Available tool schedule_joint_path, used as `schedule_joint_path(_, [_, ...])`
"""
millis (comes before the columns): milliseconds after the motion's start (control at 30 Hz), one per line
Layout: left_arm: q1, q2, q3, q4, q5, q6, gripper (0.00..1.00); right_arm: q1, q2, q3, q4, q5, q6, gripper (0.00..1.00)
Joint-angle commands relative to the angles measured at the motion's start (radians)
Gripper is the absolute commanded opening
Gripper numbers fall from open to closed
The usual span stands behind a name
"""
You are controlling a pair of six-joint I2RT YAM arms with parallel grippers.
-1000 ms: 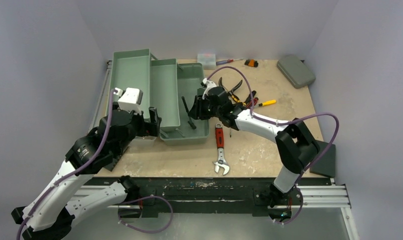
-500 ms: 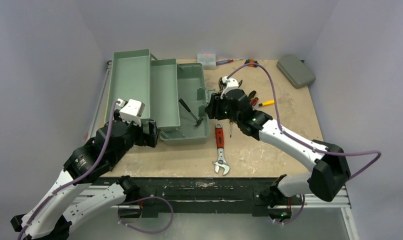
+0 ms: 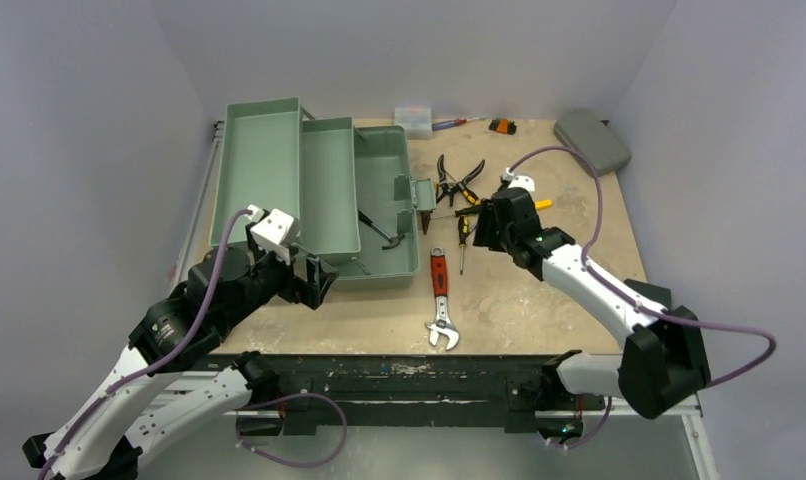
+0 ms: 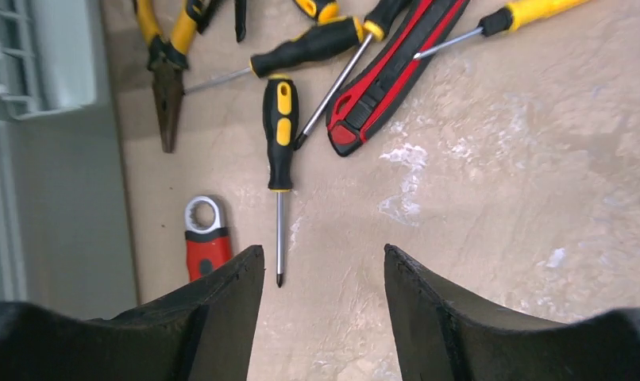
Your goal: Pack the tool kit
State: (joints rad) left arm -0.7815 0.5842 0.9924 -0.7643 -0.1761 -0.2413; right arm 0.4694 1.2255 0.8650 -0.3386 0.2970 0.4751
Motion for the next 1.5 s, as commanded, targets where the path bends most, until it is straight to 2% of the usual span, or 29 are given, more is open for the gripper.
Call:
schedule_joint_path(0, [-0.001,-0.001,-0.003,0.049,0.044,0.026,0.93,0.001,0.131,0.035,0.024,-0.073,-0.024,0.57])
schedule_joint_path(233, [-0.001,-0.010,-0.006,0.044,0.044,0.036,0.93,0.001,0.333,0.169,0.018,-0.113,0.004,0.64])
schedule_joint_path(367, [-0.001,-0.008,-0.006,0.044,0.034,0.037,0.93,0.001,0.445,0.236,0.025,-0.087,0.047,0.57])
schedule_joint_path(567, [-0.001,0.008,-0.004,0.038,0.030,0.039,0.93,0.000,0.563,0.305,0.033,-0.085,0.073,0.56])
schedule_joint_path(767, [-0.001,0.020,-0.003,0.036,0.026,0.040,0.93,-0.009,0.640,0.307,0.044,-0.086,0.093,0.53])
schedule_joint_path(867, [-0.001,0.022,-0.003,0.038,0.027,0.040,0.93,-0.016,0.655,0.292,0.062,-0.110,0.098,0.43])
schedule_joint_path(900, [-0.001,0.024,-0.003,0.037,0.027,0.040,0.93,-0.019,0.654,0.287,0.070,-0.127,0.097,0.38])
schedule_joint_path(967, [-0.001,0.027,-0.003,0.036,0.029,0.037,0.93,-0.025,0.640,0.281,0.074,-0.173,0.084,0.18])
schedule_joint_path(1033, [-0.001,0.034,-0.003,0.037,0.033,0.031,0.93,-0.026,0.599,0.269,0.075,-0.190,0.070,0.07])
schedule_joint_path(1267, [-0.001,0.119,0.019,0.040,0.103,-0.091,0.94,-0.027,0.363,0.182,0.100,-0.232,-0.010,0.05])
schedule_joint_path(1467, [-0.001,0.239,0.047,0.105,0.191,-0.204,0.93,-0.026,0.171,0.100,0.166,-0.404,-0.082,0.05])
